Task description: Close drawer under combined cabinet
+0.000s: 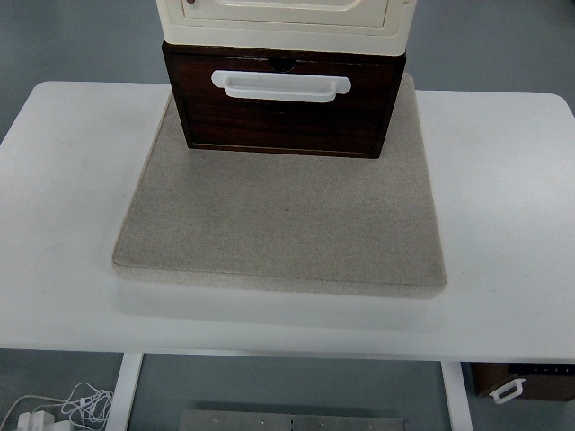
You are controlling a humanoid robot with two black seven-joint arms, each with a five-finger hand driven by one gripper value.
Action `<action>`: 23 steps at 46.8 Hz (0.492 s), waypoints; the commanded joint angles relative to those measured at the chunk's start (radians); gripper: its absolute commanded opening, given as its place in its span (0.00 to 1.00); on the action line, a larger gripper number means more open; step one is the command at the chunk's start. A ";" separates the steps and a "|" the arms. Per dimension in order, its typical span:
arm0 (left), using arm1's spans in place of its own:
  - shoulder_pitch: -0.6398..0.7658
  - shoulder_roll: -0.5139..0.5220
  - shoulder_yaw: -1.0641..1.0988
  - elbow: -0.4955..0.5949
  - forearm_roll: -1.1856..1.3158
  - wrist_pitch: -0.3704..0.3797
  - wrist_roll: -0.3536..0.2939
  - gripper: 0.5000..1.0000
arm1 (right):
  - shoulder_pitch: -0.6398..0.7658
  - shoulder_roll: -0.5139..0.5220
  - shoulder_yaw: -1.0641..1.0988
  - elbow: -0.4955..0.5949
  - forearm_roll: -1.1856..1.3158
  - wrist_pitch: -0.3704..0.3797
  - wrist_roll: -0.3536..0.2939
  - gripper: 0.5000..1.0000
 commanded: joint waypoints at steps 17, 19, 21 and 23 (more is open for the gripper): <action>0.106 0.032 0.006 0.187 -0.012 -0.027 0.186 1.00 | 0.002 0.000 -0.006 0.000 -0.001 0.003 -0.001 0.90; 0.126 0.028 0.006 0.187 -0.023 -0.024 0.190 1.00 | 0.000 0.000 -0.006 0.001 -0.001 0.001 -0.001 0.90; 0.145 0.028 0.006 0.187 -0.043 -0.026 0.192 1.00 | 0.000 0.000 -0.008 0.001 -0.003 0.001 -0.001 0.90; 0.161 0.026 0.006 0.187 -0.072 -0.024 0.192 1.00 | -0.003 0.000 -0.008 0.000 -0.001 0.001 -0.001 0.90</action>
